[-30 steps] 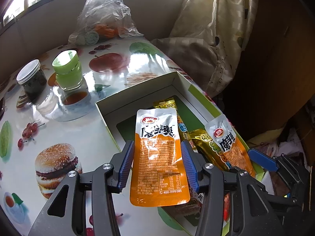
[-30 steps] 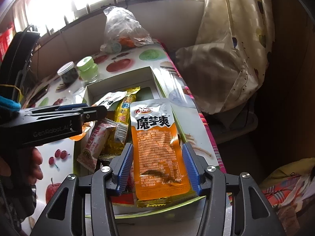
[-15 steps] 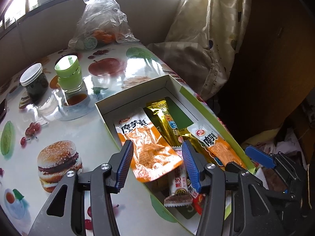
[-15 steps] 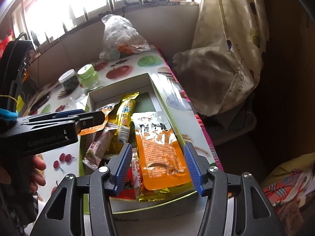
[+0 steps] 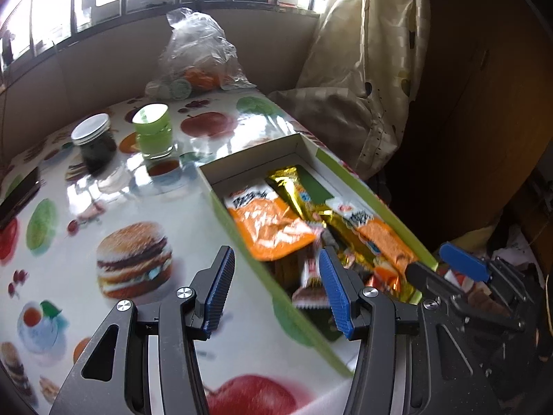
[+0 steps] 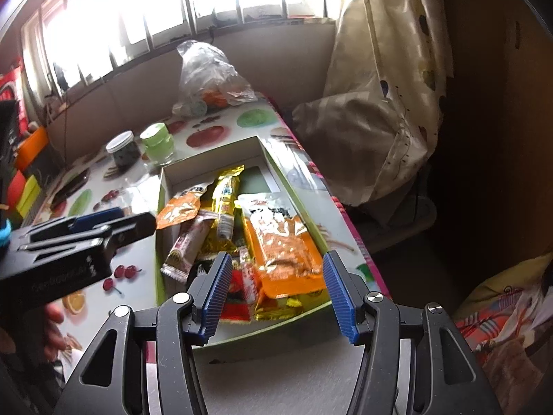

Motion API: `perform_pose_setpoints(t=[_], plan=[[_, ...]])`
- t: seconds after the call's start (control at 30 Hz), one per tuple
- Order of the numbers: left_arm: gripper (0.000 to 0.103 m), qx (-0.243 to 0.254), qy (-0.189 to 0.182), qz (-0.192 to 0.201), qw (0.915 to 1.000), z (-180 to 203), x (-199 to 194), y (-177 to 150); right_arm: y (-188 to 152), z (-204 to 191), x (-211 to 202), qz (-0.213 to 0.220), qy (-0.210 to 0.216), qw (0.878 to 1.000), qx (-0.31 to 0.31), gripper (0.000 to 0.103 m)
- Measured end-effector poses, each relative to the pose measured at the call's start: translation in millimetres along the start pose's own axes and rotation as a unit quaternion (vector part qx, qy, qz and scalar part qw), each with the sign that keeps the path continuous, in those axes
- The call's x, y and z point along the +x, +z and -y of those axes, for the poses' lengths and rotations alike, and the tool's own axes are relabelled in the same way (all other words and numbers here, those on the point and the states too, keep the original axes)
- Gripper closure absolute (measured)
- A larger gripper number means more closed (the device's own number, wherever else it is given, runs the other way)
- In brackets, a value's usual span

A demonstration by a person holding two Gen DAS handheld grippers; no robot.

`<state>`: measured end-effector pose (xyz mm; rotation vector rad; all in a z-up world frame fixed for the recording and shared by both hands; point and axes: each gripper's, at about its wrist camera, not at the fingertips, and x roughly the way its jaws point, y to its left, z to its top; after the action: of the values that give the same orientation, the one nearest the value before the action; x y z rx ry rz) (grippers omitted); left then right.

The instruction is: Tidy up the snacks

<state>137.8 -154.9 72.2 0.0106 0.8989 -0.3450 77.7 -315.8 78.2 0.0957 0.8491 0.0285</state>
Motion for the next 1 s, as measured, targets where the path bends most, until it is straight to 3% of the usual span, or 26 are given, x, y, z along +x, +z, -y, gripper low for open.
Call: perform_pose_setpoints(t=[0.57, 1.0], plan=[[0.051, 0.019, 0.043, 0.006, 0.9989, -1.9, -34.8, -66.9, -45.6, -17.0, -21.8, 0.001, -0.033, 0.999, 0.004, 0.049], [0.051, 0.013, 0.044, -0.042, 0.9981, -2.2, -21.0, -111.5, -86.1, -28.2, -17.6, -0.027, -0.064, 0.998, -0.005, 0.047]])
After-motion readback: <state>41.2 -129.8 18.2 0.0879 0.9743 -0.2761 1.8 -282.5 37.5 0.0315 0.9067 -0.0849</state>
